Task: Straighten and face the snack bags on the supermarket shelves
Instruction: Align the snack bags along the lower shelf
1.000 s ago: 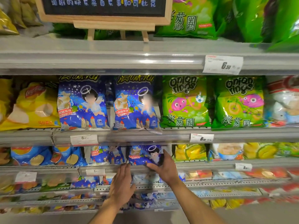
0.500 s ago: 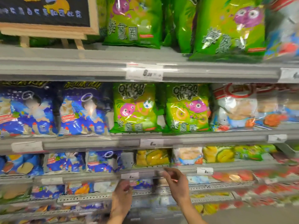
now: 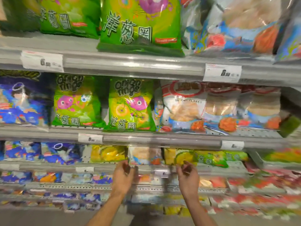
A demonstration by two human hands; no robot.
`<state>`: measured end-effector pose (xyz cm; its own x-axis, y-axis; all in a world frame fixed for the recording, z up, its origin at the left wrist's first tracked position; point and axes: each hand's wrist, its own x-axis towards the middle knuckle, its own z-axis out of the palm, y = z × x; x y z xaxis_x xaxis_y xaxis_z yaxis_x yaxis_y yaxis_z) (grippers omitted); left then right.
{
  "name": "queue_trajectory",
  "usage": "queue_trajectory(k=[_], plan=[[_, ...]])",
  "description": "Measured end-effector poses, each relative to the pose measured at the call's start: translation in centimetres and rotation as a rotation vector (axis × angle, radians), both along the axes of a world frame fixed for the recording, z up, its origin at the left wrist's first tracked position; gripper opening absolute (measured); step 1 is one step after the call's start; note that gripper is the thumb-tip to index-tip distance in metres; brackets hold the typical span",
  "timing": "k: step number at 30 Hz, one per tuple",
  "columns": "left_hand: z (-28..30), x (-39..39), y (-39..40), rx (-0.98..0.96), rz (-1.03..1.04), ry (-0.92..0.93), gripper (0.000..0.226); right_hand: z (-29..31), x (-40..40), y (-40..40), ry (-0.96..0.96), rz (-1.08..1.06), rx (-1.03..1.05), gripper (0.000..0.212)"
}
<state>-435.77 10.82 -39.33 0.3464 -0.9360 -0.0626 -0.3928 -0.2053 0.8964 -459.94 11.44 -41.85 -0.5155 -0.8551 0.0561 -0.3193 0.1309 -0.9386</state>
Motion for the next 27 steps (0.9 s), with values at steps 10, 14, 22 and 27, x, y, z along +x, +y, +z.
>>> queue_trajectory(k=[10,14,22,27], plan=[[0.6,-2.1,-3.9,0.075,-0.074,0.115,0.052,0.8,-4.6,-3.7,0.154,0.041,0.109,0.094],[0.7,-1.4,-5.4,0.099,-0.114,0.147,0.062,0.7,-5.4,-5.2,0.098,0.146,0.106,0.077],[-0.6,-1.2,-7.3,0.120,-0.171,0.210,0.075,-0.1,-6.4,-6.8,0.064,0.212,0.222,0.082],[-1.4,-1.4,-8.2,0.136,-0.180,0.248,0.081,-0.1,-6.6,-7.2,0.051,0.220,0.267,0.082]])
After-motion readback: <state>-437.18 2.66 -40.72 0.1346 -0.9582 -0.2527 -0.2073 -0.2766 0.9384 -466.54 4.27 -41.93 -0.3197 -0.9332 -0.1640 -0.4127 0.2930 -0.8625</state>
